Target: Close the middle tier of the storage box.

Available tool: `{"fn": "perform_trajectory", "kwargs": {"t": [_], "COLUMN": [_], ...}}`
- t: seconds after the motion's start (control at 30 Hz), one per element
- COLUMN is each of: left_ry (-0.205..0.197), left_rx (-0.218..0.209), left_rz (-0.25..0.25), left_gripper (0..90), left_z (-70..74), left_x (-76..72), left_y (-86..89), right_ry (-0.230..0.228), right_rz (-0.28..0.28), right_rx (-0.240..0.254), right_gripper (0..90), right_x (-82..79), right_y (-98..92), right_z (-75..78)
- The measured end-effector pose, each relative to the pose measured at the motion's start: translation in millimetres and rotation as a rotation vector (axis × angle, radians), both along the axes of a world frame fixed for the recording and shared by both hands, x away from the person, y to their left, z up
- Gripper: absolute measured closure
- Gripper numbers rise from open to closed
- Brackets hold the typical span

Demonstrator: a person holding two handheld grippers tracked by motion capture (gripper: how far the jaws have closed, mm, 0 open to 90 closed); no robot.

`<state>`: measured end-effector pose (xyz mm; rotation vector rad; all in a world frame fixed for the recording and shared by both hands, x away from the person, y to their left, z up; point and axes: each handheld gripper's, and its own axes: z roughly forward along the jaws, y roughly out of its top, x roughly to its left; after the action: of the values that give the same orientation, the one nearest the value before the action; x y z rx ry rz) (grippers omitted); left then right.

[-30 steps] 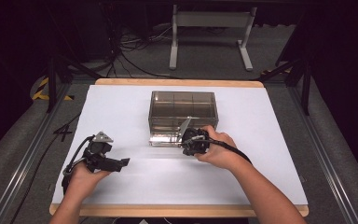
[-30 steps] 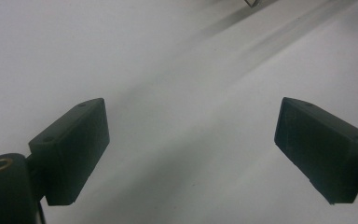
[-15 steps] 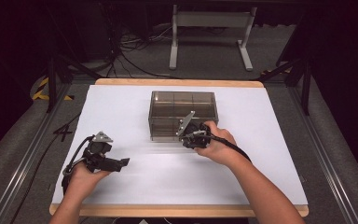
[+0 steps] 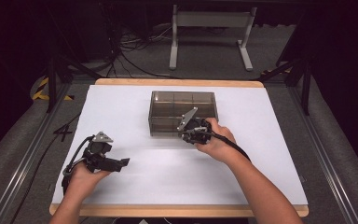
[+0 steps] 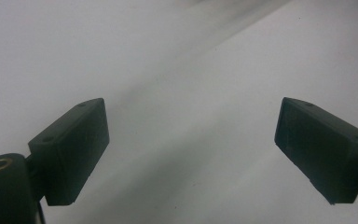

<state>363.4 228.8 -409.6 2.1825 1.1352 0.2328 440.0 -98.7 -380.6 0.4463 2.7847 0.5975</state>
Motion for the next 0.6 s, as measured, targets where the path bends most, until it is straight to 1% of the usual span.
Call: {"fn": "perform_trajectory", "kwargs": {"t": [0.2,0.23,0.37,0.47,0.53,0.6], "left_ry": [-0.001,-0.002,-0.005,-0.005,-0.005,-0.004], "left_rx": [0.0,0.0,-0.002,-0.004,-0.004,-0.003], "left_rz": [-0.001,-0.003,-0.003,0.0,0.0,0.0], "left_gripper": [10.3,10.3,10.3,10.3,10.3,10.3], "left_z": [-0.1,0.1,0.1,0.2,0.2,0.1], "left_x": [0.2,0.2,0.2,0.0,0.1,0.0], "left_y": [0.7,1.0,1.3,1.4,1.4,1.4], "right_ry": [-0.018,-0.021,-0.035,-0.044,-0.049,-0.052], "right_rz": [-0.018,-0.034,-0.052,-0.063,-0.081,-0.083], "right_rx": [0.015,0.017,0.023,0.032,0.045,0.055], "right_gripper": [90.0,90.0,90.0,90.0,90.0,90.0], "right_x": [3.6,4.6,5.8,7.6,8.9,10.6], "right_y": [-0.4,-0.5,-0.3,-0.7,-0.8,-1.4], "right_z": [-1.1,-1.4,-2.0,-2.6,-3.2,-3.5]}}
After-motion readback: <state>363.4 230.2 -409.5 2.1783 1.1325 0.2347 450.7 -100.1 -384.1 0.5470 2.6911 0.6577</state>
